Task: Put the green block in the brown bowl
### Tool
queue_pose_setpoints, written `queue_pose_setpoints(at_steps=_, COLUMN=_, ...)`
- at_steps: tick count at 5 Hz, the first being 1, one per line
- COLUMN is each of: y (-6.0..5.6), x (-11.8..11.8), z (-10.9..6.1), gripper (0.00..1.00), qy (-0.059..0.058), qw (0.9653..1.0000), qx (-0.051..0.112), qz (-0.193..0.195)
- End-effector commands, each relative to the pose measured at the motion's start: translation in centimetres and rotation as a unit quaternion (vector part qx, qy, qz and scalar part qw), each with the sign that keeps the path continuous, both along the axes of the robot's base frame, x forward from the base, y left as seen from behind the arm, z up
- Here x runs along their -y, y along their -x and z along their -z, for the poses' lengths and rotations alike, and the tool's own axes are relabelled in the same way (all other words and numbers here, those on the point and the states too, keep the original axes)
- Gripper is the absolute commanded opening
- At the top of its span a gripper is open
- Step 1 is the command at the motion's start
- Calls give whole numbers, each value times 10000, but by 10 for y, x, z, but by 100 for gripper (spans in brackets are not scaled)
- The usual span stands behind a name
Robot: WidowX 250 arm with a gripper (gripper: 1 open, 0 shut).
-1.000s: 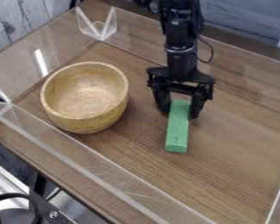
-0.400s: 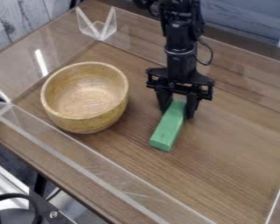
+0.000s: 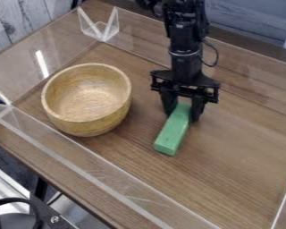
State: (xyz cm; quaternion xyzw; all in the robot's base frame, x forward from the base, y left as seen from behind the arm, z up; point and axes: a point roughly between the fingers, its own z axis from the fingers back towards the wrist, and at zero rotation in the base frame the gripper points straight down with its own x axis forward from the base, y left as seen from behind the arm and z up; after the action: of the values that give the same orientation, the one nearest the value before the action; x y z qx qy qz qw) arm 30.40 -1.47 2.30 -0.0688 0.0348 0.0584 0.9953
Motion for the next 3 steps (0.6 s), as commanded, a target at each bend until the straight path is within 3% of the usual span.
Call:
queue_pose_setpoints(at_steps=1, y=-13, x=-1, z=-32, gripper=0, qy=38, qw=9988, qx=497, qz=10)
queue_pose_setpoints(at_steps=3, y=-12, x=-1, z=-46, gripper=0, qy=124, qw=9983, qx=572, qz=60)
